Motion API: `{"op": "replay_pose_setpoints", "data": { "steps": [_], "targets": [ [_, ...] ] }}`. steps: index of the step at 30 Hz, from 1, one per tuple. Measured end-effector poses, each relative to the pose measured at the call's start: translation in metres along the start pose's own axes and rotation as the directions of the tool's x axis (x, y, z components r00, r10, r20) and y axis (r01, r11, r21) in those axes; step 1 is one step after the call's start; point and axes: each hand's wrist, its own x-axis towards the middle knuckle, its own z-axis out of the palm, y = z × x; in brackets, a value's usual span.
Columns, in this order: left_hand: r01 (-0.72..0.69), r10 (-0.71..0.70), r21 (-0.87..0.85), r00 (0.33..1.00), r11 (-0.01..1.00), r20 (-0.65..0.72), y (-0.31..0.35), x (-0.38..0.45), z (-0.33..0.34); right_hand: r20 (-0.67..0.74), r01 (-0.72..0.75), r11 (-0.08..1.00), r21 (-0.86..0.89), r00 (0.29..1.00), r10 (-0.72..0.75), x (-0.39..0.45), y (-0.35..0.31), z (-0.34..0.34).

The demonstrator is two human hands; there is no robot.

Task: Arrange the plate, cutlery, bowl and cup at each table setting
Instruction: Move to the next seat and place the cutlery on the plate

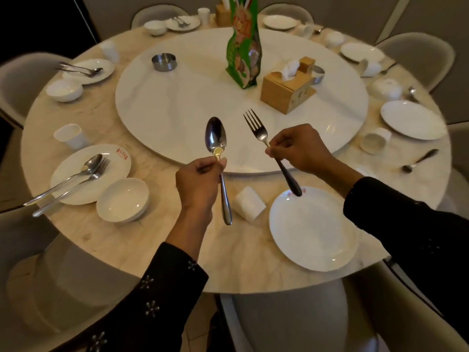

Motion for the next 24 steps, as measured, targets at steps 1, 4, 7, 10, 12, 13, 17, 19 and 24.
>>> {"op": "replay_pose_setpoints", "data": {
  "steps": [1, 4, 7, 10, 12, 13, 17, 19, 24],
  "targets": [
    [-0.008, 0.008, 0.008, 1.000, 1.000, 0.016, -0.002, -0.011, 0.010, -0.002, -0.017, 1.000, 0.027, 1.000, 0.017, -0.009, 0.010, -0.008],
    [-0.023, 0.021, 0.038, 0.998, 0.999, 0.054, -0.012, -0.047, 0.040, -0.009, -0.032, 0.996, 0.086, 0.999, 0.033, -0.037, 0.040, -0.029],
    [-0.010, 0.006, 0.083, 0.999, 0.997, 0.052, -0.026, -0.083, 0.065, 0.015, -0.041, 0.992, 0.118, 0.999, 0.040, -0.061, 0.068, -0.049],
    [0.034, -0.037, 0.088, 0.999, 0.995, 0.030, -0.041, -0.113, 0.081, 0.039, -0.058, 0.989, 0.139, 0.998, 0.053, -0.084, 0.087, -0.065],
    [0.090, -0.091, 0.068, 0.996, 0.994, 0.013, -0.051, -0.128, 0.087, 0.056, -0.070, 0.989, 0.132, 0.996, 0.063, -0.097, 0.096, -0.071],
    [0.114, -0.115, 0.063, 0.993, 0.991, 0.004, -0.054, -0.135, 0.089, 0.066, -0.082, 0.988, 0.130, 0.995, 0.074, -0.103, 0.100, -0.073],
    [0.167, -0.165, 0.045, 0.986, 0.985, -0.037, -0.066, -0.158, 0.088, 0.067, -0.126, 0.976, 0.178, 0.991, 0.116, -0.128, 0.110, -0.076],
    [0.186, -0.183, 0.056, 0.982, 0.981, -0.050, -0.070, -0.167, 0.086, 0.072, -0.167, 0.963, 0.210, 0.985, 0.155, -0.140, 0.113, -0.075],
    [0.234, -0.234, 0.063, 0.972, 0.970, -0.005, -0.078, -0.177, 0.082, 0.071, -0.282, 0.916, 0.285, 0.959, 0.273, -0.160, 0.117, -0.069]
  ]
}}
